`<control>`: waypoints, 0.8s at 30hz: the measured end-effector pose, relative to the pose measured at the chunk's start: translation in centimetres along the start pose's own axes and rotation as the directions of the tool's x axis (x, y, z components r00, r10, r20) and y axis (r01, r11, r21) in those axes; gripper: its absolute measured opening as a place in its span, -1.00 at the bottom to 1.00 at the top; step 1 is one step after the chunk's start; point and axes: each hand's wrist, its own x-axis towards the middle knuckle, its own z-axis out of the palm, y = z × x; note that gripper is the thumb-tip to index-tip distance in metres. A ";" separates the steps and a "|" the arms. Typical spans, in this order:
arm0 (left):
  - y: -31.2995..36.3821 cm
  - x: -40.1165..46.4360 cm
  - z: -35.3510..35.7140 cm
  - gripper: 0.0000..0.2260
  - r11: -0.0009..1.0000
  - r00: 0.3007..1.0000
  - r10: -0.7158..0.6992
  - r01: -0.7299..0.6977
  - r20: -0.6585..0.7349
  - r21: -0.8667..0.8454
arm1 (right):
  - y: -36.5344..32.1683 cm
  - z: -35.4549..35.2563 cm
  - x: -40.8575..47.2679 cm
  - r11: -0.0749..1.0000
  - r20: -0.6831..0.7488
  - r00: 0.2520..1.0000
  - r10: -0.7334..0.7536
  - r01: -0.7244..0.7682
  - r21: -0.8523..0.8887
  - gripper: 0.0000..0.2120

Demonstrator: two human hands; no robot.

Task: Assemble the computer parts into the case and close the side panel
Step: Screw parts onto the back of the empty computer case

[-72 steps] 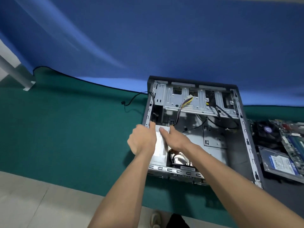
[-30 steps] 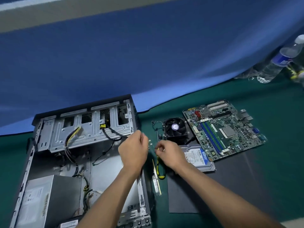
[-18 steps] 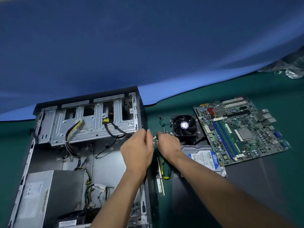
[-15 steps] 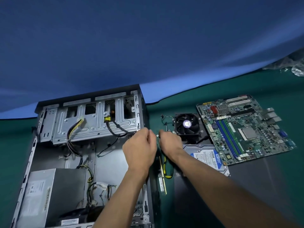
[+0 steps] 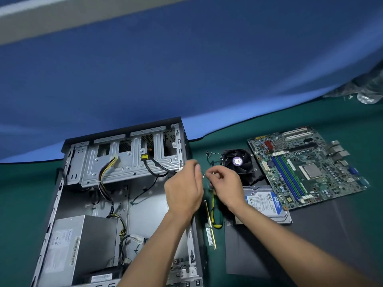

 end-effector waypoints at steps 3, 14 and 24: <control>0.3 -0.1 -0.4 -0.70 0.997 0.997 0.073 -0.074 0.032 0.031 | -2.5 -1.2 -1.7 0.982 0.010 1.000 -0.002 0.000 0.189 -0.80; -0.2 -0.3 -0.4 -0.72 0.979 0.978 0.162 -0.143 0.132 -0.148 | -5.0 -2.1 -3.7 0.976 0.052 0.997 0.054 -0.064 0.208 -0.86; -0.4 0.1 0.6 -0.83 0.980 0.984 -0.083 0.109 0.157 -0.165 | 0.2 -0.2 -1.6 0.666 0.001 0.962 0.274 -0.188 -0.722 -0.70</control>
